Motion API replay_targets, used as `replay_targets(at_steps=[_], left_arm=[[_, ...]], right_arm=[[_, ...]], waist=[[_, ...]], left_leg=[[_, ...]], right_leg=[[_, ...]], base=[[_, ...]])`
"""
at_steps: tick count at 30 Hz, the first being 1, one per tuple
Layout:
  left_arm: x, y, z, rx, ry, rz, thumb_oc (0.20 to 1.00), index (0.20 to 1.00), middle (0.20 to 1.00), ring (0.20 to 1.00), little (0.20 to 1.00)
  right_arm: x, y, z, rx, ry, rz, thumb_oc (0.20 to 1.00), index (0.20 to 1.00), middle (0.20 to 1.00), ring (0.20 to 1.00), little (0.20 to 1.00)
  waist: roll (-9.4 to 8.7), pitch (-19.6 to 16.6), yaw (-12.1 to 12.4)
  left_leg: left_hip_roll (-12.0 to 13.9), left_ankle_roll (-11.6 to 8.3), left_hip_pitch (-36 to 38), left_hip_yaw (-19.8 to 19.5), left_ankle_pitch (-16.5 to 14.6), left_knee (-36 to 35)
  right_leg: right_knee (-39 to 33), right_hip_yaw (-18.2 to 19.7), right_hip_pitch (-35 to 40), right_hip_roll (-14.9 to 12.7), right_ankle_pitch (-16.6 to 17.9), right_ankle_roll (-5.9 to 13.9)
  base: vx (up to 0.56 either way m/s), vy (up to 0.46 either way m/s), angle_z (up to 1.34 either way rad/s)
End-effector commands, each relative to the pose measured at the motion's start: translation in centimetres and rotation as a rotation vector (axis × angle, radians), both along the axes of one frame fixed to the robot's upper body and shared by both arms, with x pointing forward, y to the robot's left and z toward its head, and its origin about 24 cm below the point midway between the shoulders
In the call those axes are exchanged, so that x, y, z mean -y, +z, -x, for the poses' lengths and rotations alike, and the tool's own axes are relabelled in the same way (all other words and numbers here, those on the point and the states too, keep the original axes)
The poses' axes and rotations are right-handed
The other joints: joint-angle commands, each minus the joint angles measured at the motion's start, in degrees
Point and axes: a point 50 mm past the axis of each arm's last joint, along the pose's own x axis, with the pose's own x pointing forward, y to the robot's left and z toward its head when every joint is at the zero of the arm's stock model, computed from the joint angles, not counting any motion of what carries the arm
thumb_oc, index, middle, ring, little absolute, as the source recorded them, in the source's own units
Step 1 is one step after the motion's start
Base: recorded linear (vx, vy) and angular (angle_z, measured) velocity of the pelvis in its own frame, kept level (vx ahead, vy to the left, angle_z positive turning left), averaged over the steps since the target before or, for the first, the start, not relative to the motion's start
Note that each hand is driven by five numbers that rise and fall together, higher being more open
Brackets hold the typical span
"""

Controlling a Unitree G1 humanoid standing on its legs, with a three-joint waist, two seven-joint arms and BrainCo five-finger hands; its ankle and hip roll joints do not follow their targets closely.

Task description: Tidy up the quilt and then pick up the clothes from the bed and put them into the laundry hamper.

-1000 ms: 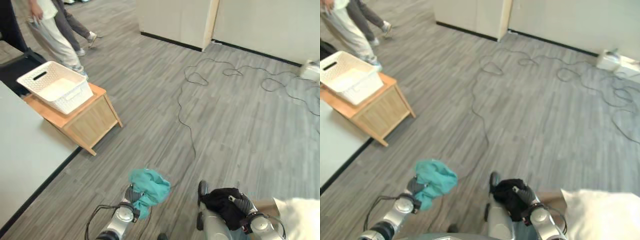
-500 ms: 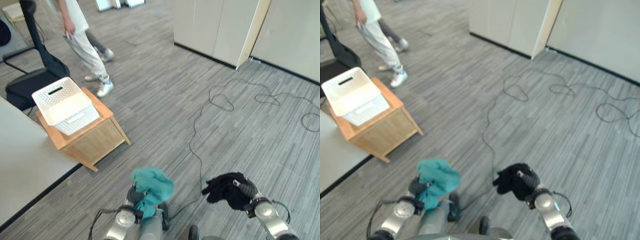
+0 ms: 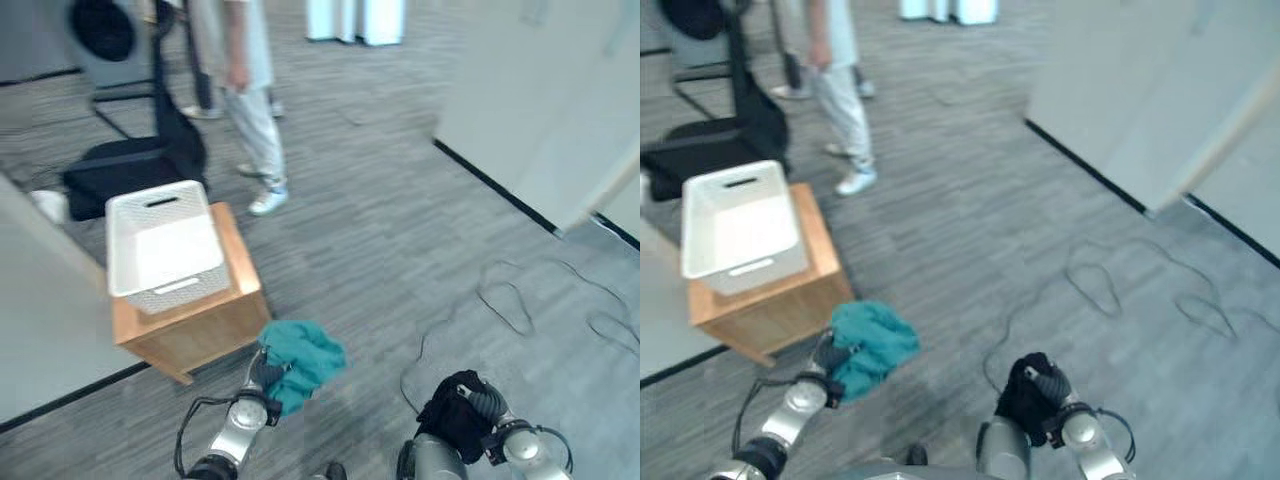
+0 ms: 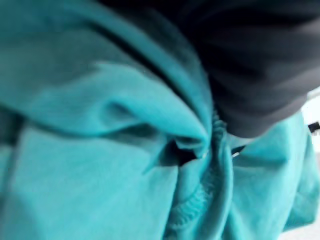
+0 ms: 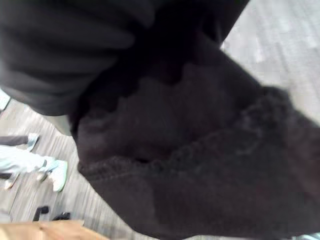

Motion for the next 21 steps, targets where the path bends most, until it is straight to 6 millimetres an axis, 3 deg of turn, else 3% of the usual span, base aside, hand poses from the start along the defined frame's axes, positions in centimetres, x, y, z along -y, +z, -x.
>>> replay_targets(at_steps=[1,3,5,7,8,9,10,11,12,13,14,15,16,17,18,19,21], left_arm=[[-0.6,0.9,-0.5,0.06,-0.011,-0.034,0.2,0.2,0.2,0.2,0.2],[-1.0,0.3,0.2,0.03,-0.009,-0.055,0.2,0.2,0.2,0.2,0.2],[-1.3,-0.4,0.9,-0.002,0.008,-0.048,0.2,0.2,0.2,0.2,0.2],[-1.0,-1.4,2.2,-0.052,0.021,-0.024,0.2,0.2,0.2,0.2,0.2],[-1.0,-1.4,2.2,-0.052,0.022,-0.024,0.2,0.2,0.2,0.2,0.2],[-1.0,-1.4,2.5,-0.05,0.039,-0.002,0.2,0.2,0.2,0.2,0.2],[-1.0,-1.4,2.4,-0.05,0.039,-0.002,0.2,0.2,0.2,0.2,0.2],[-0.8,-0.7,1.8,-0.013,0.044,0.021,0.2,0.2,0.2,0.2,0.2],[-0.8,-0.7,1.8,-0.012,0.044,0.021,0.2,0.2,0.2,0.2,0.2],[-0.7,-0.6,1.7,-0.008,0.037,0.028,0.2,0.2,0.2,0.2,0.2],[-0.5,-0.5,1.5,0.002,0.034,0.035,0.2,0.2,0.2,0.2,0.2],[-0.6,-0.5,1.7,0.005,0.033,0.027,0.2,0.2,0.2,0.2,0.2],[-0.6,-0.5,1.8,0.005,0.034,0.027,0.2,0.2,0.2,0.2,0.2],[-0.4,-0.6,2.0,-0.007,0.008,0.02,0.2,0.2,0.2,0.2,0.2],[-0.4,-0.6,2.0,-0.007,0.008,0.02,0.2,0.2,0.2,0.2,0.2],[-0.4,-0.4,1.8,-0.003,-0.016,-0.003,0.2,0.2,0.2,0.2,0.2],[-0.4,-0.4,1.8,-0.003,-0.016,-0.003,0.2,0.2,0.2,0.2,0.2]], right_arm=[[0.7,3.1,-3.7,0.191,-0.045,-0.013,0.2,0.2,0.2,0.2,0.2],[0.5,3.1,-3.6,0.189,-0.043,-0.017,0.2,0.2,0.2,0.2,0.2],[0.3,2.9,-3.3,0.175,-0.018,-0.021,0.2,0.2,0.2,0.2,0.2],[0.4,3.1,-3.5,0.175,0.002,-0.012,0.2,0.2,0.2,0.2,0.2],[0.4,3.1,-3.6,0.175,0.002,-0.012,0.2,0.2,0.2,0.2,0.2],[0.5,3.7,-4.2,0.197,0.018,-0.021,0.2,0.2,0.2,0.2,0.2],[0.5,3.7,-4.2,0.197,0.019,-0.021,0.2,0.2,0.2,0.2,0.2],[0.3,4.9,-5.1,0.254,0.038,-0.019,0.2,0.2,0.2,0.2,0.2],[0.3,4.9,-5.2,0.254,0.038,-0.019,0.2,0.2,0.2,0.2,0.2],[0.2,5.2,-5.5,0.263,0.051,-0.016,0.2,0.2,0.2,0.2,0.2],[0.0,5.8,-6.1,0.282,0.082,-0.009,0.2,0.2,0.2,0.2,0.2],[-0.1,6.1,-6.4,0.295,0.108,0.004,0.2,0.2,0.2,0.2,0.2],[-0.1,6.1,-6.4,0.295,0.108,0.004,0.2,0.2,0.2,0.2,0.2],[-0.3,6.5,-6.7,0.309,0.14,0.021,0.2,0.2,0.2,0.2,0.2],[-0.3,6.5,-6.7,0.309,0.14,0.021,0.2,0.2,0.2,0.2,0.2],[-0.2,7.5,-7.1,0.357,0.154,0.044,0.2,0.2,0.2,0.2,0.2],[-0.2,7.5,-7.1,0.356,0.155,0.044,0.2,0.2,0.2,0.2,0.2]], waist=[[-1.2,0.7,-0.3],[-0.4,0.4,-1.2],[-0.36,-0.3,-1.6],[0.69,-0.2,-1.7],[0.56,-0.4,-1.8],[-0.11,1.4,0.0],[-0.23,1.3,-0.2],[-2.22,3.4,1.8],[-2.34,3.4,1.8],[-2.65,3.7,2.7],[-2.91,3.3,4.6],[-2.72,2.7,5.6],[-2.94,2.6,5.6],[-2.31,1.3,6.3],[-2.34,1.4,6.3],[-2.46,0.8,5.9],[-2.51,0.8,6.0]], left_leg=[[3.8,-7.76,2.9,6.5,-2.6,-0.7],[5.3,-9.28,6.7,5.0,-5.0,-0.7],[6.5,-10.69,10.6,2.3,-4.9,-0.7],[10.7,-12.67,8.9,0.1,1.7,13.5],[10.5,-12.65,8.6,0.0,1.8,13.5],[12.9,-12.62,-2.1,-0.5,10.6,35.3],[12.7,-12.61,-2.6,-0.8,10.7,35.5],[14.6,-10.82,-10.5,2.4,10.2,44.4],[14.5,-10.77,-10.6,2.4,10.3,44.4],[15.0,-10.7,-12.5,5.0,8.8,44.0],[12.7,-10.36,-16.2,9.3,4.5,36.4],[10.4,-9.27,-17.8,12.8,3.2,28.2],[10.1,-9.15,-17.6,13.0,3.6,27.5],[8.5,-9.0,-17.4,22.3,5.1,14.3],[8.4,-9.0,-17.3,22.3,5.2,14.2],[10.4,-10.16,-16.3,32.9,5.7,10.1],[10.3,-10.15,-16.2,33.0,5.8,9.9]], right_leg=[[-23.5,1.2,7.1,-1.7,14.9,3.88],[-24.9,3.1,2.6,-3.6,17.5,5.37],[-24.3,5.0,3.7,-2.7,18.0,5.37],[-21.2,6.0,7.1,-1.0,18.1,4.39],[-21.3,5.9,6.9,-1.2,18.1,4.4],[-20.8,4.4,10.8,-0.3,15.5,0.28],[-20.8,4.2,10.6,-0.4,15.6,0.27],[-22.5,1.9,16.0,0.4,12.6,-2.21],[-22.5,1.9,15.9,0.2,12.6,-2.2],[-23.4,1.1,18.3,0.6,11.3,-2.41],[-24.4,-0.1,22.0,0.8,8.9,-2.12],[-24.1,-1.0,23.7,1.2,7.6,-1.66],[-24.1,-0.9,23.6,0.9,7.6,-1.57],[-22.7,-3.1,25.5,2.3,4.5,-0.67],[-22.7,-3.1,25.5,2.2,4.5,-0.65],[-17.2,-6.6,26.8,3.4,2.4,0.86],[-16.6,-6.6,26.5,3.2,2.1,0.91]], base=[[0.53,-0.169,0.89],[0.79,-0.289,0.88],[0.9,-0.389,0.98],[0.79,-0.412,0.88],[0.53,-0.447,1.06],[0.33,-0.312,0.93],[0.68,-0.627,0.5],[0.33,-0.318,-0.08],[0.5,-0.376,-0.1],[0.55,-0.129,-0.05],[0.8,-0.127,-0.05],[0.63,-0.064,-0.15],[0.61,-0.006,0.08],[0.37,-0.007,0.22],[0.76,-0.067,0.39],[0.39,-0.055,0.35],[0.37,0.03,0.43]])
